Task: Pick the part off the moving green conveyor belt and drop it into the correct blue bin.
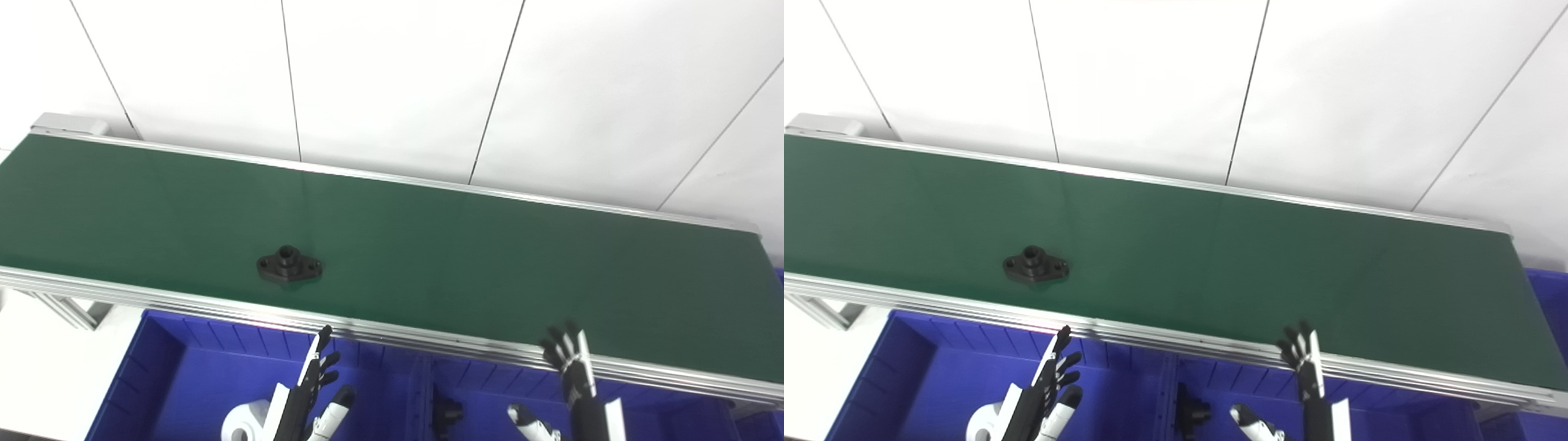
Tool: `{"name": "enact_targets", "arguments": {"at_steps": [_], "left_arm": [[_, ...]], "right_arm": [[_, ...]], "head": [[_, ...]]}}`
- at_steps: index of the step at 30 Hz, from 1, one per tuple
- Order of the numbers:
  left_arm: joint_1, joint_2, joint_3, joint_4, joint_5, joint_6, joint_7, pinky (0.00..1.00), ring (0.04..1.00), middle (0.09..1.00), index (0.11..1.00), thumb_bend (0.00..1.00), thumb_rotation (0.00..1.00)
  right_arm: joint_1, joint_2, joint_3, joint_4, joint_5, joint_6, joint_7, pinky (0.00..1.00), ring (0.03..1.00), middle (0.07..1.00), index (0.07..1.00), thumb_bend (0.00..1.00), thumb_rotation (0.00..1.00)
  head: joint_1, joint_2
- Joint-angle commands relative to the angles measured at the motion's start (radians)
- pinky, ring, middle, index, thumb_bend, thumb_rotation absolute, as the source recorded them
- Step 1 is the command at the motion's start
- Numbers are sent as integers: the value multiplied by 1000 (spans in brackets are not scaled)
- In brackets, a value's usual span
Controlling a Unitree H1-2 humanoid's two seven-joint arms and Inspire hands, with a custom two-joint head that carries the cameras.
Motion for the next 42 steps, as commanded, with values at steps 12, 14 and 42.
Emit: {"name": "enact_targets", "arguments": {"at_steps": [12, 14, 42], "left_arm": [[-22, -82, -63, 3, -4, -28, 1, 853, 920, 1000, 1000, 603, 986], [-23, -80, -64, 4, -3, -29, -1, 858, 920, 1000, 1000, 610, 996], [-8, -114, -103, -1, 21, -22, 18, 856, 922, 1000, 1000, 603, 1000]], "right_arm": [[-323, -32, -11, -128, -318, 345, 175, 704, 806, 864, 897, 965, 337], [-364, -32, 1, -114, -343, 373, 193, 697, 800, 858, 882, 971, 312], [-746, 16, 260, 387, -494, 442, 205, 616, 736, 833, 864, 1000, 350]], "head": [[-54, 11], [-55, 13], [-17, 34]]}}
